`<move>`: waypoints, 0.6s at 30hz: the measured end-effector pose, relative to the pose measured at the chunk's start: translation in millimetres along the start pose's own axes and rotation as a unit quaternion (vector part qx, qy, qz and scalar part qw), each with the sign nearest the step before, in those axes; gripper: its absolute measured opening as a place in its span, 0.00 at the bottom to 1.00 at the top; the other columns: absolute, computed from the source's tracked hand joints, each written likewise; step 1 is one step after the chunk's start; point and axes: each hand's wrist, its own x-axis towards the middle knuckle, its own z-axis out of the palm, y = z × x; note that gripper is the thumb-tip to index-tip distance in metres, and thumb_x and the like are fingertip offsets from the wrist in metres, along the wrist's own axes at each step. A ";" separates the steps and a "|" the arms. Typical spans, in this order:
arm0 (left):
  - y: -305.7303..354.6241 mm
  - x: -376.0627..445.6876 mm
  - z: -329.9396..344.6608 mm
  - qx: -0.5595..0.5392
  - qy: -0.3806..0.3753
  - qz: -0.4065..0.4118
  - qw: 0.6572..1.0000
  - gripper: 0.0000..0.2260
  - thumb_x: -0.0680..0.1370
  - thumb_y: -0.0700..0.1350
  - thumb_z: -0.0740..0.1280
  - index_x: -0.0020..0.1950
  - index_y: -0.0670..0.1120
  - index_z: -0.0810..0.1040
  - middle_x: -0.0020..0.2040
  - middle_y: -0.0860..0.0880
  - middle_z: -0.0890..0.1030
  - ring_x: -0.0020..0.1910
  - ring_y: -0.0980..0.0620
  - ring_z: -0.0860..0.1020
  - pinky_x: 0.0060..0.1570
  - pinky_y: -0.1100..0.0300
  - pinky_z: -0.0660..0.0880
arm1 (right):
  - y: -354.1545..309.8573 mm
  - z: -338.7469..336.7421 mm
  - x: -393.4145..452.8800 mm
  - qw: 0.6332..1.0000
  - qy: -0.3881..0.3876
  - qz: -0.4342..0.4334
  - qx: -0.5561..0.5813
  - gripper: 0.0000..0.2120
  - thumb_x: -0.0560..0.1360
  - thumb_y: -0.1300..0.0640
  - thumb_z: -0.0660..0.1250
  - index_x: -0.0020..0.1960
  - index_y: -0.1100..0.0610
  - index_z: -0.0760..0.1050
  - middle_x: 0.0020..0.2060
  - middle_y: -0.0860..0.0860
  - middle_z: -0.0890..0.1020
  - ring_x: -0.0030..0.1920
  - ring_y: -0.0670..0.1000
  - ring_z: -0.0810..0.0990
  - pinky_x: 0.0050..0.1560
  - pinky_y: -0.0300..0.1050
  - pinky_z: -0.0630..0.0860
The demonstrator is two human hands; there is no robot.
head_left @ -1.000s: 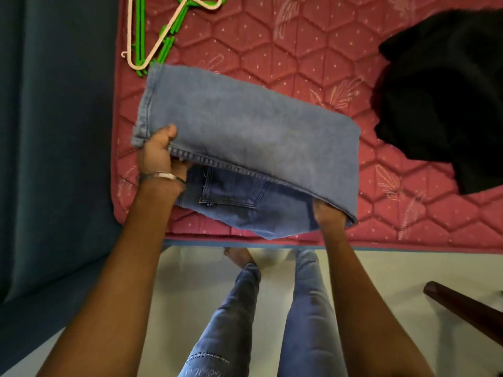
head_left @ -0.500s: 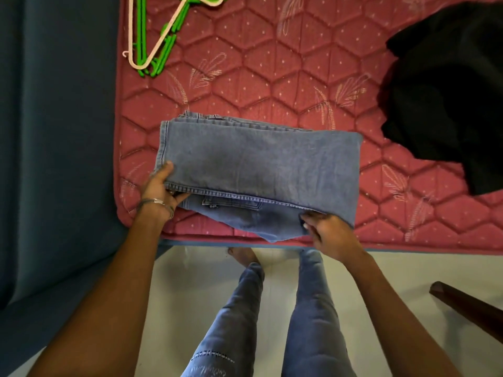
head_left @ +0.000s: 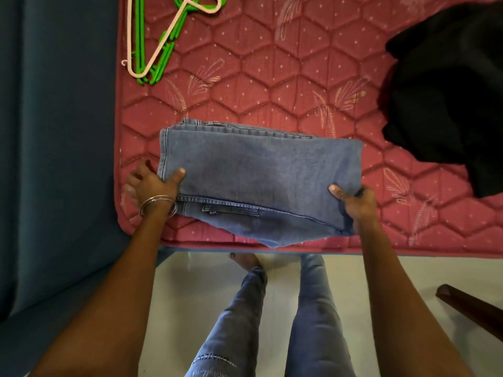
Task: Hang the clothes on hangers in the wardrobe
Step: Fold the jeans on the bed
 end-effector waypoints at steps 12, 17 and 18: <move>34.9 -36.5 23.0 -0.265 -0.183 0.013 0.947 0.15 0.72 0.46 0.74 0.53 0.37 0.80 0.43 0.45 0.81 0.39 0.49 0.79 0.39 0.61 0.79 | -54.3 -95.8 35.9 0.987 0.018 -0.144 -0.064 0.16 0.71 0.57 0.75 0.52 0.67 0.78 0.45 0.57 0.81 0.33 0.38 0.77 0.33 0.36 0.75; 62.3 -46.1 50.2 -0.084 -0.165 0.087 0.979 0.22 0.73 0.55 0.71 0.53 0.37 0.81 0.50 0.37 0.82 0.49 0.41 0.79 0.47 0.51 0.74 | -42.3 -103.8 26.2 0.923 0.155 -0.053 -0.349 0.30 0.73 0.55 0.72 0.67 0.70 0.67 0.62 0.71 0.70 0.64 0.69 0.69 0.61 0.60 0.66; 64.0 -45.3 56.5 -0.070 -0.163 0.083 0.981 0.23 0.73 0.56 0.70 0.54 0.36 0.80 0.51 0.36 0.82 0.51 0.39 0.79 0.48 0.50 0.74 | -41.6 -94.8 22.0 0.907 0.180 -0.073 -0.373 0.33 0.74 0.50 0.70 0.70 0.67 0.64 0.66 0.70 0.66 0.67 0.69 0.65 0.64 0.61 0.62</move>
